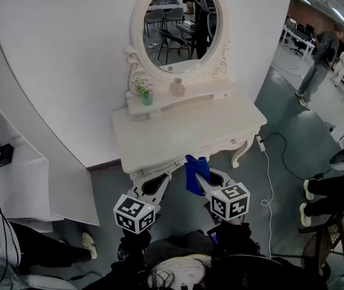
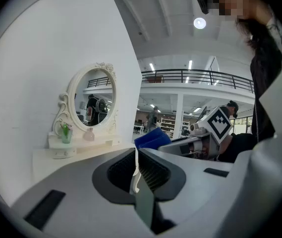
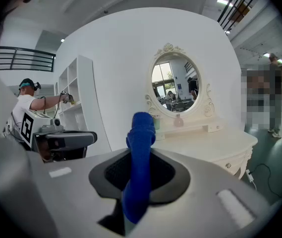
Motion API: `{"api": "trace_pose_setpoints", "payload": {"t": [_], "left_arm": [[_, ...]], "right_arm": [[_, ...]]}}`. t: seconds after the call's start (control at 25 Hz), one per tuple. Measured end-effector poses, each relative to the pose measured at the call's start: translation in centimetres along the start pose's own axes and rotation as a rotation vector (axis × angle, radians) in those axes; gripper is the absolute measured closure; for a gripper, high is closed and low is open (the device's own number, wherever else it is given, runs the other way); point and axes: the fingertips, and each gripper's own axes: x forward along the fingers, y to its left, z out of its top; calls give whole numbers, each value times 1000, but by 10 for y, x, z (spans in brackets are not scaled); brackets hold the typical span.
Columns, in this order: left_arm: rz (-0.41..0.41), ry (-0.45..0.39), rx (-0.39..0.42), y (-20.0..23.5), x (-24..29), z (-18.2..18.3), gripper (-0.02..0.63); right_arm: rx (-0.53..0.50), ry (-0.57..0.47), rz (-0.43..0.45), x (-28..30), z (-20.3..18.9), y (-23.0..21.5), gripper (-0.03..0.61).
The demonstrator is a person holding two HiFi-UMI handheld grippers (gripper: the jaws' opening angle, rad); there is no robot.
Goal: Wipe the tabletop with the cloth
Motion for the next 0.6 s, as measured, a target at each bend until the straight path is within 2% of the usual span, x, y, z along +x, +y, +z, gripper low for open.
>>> {"api": "trace_pose_setpoints", "payload": {"t": [0.6], "left_arm": [[-1, 22, -23, 8, 33, -6, 613]], "right_arm": [[44, 1, 4, 15, -1, -32, 502]]}}
